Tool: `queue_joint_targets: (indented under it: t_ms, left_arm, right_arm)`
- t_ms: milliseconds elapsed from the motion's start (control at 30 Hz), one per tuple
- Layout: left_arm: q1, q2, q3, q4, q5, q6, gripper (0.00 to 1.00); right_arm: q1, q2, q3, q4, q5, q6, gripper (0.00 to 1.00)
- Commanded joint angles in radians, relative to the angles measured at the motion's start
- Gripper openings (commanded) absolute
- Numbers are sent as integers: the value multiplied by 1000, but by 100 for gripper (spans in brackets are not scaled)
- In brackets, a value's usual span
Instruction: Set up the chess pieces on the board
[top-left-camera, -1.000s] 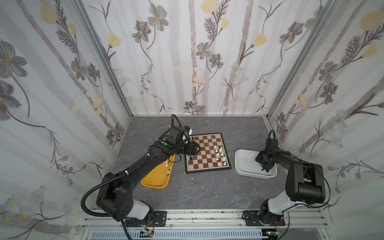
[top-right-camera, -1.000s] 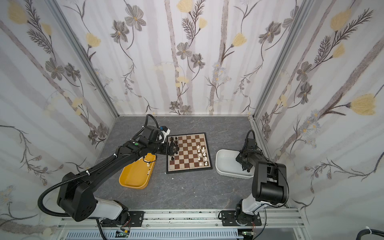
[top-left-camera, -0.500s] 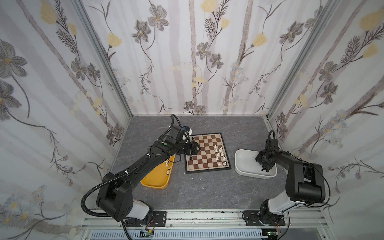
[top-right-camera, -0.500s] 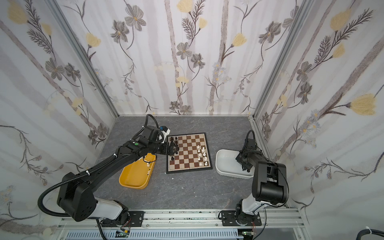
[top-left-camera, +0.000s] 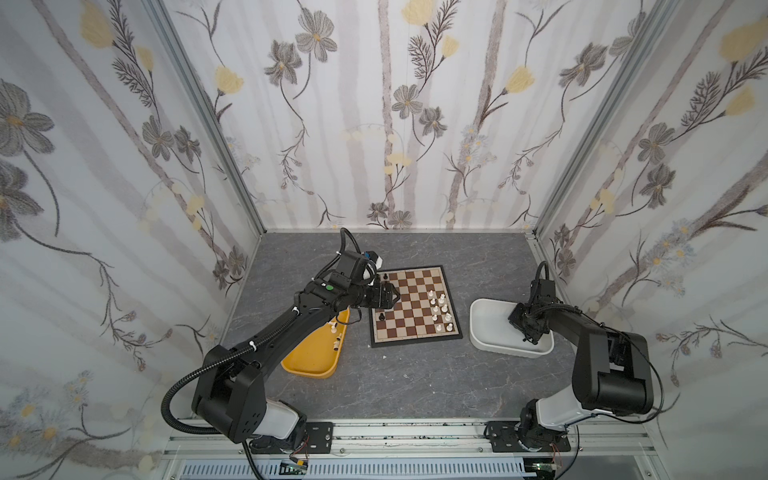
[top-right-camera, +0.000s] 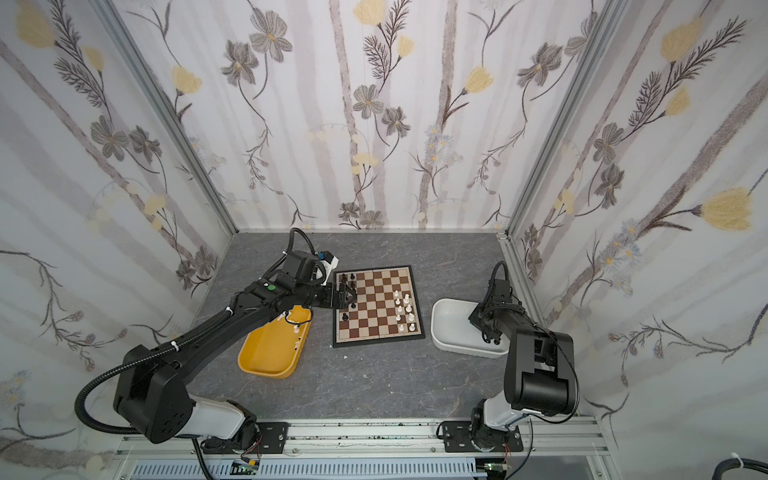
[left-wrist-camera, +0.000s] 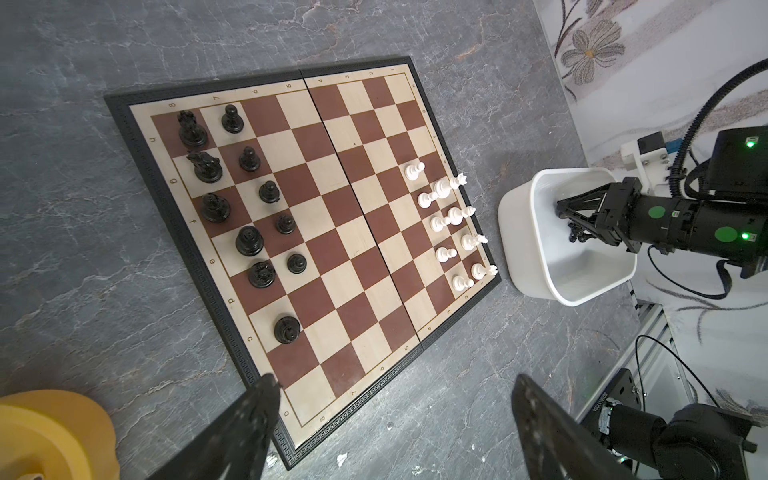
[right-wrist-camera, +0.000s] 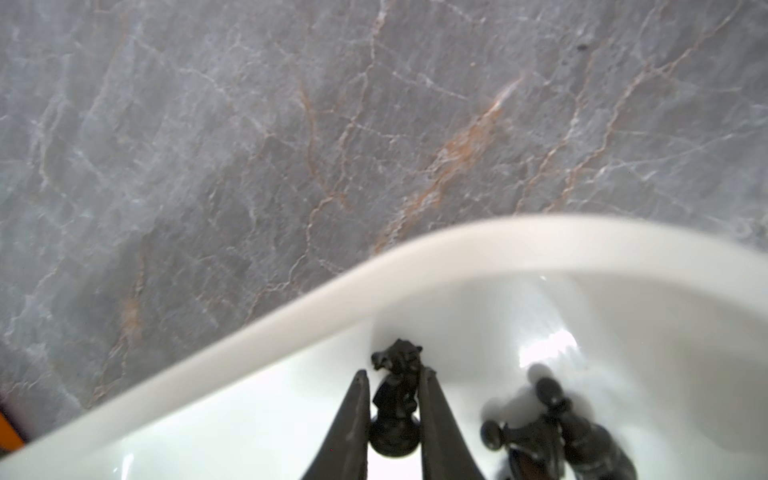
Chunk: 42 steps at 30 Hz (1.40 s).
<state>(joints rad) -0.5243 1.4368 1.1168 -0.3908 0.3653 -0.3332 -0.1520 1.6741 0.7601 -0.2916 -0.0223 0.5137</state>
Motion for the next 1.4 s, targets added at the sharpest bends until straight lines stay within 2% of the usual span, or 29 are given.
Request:
queue_joint_targets:
  t_ms: [0,267,367,533,633,733,800,867,1033,1200,1367]
  left_arm:
    - [8,2,5,40,22,-22,89]
    - [23,16,7,54,57,-46,88]
    - [29,42,19,54,87,-67,87]
    - [35,65,30,61,136,-105,83]
    - [35,86,50,50,158,-118,82]
    - [35,95,64,29,154,-113,82]
    - [35,87,60,23,152,-105,82]
    - [35,80,58,10,134,-94,83]
    - [35,88,70,-29,119,-67,84]
    - [33,118,89,-44,118,-59,84]
    - [33,154,107,-46,123,-66,84]
  right_arm:
    - [21,-34,9,15,-25,-16,21]
    - [91,-122,-4,75,-76,-53,17]
    - [121,-178,-59,128,-97,-62,17]
    - [150,-293,-116,229,-194,-102,17]
    - [193,-323,-104,241,-201,-129,19]
    - [200,-320,-91,199,-91,-112,20]
    - [197,-288,-56,118,-27,-112,30]
    - [198,-262,-52,93,-7,-117,48]
    - [240,-197,-19,-4,-39,-115,67]
    - [306,-132,17,-64,-41,-105,73]
    - [314,-29,56,-67,78,-70,71]
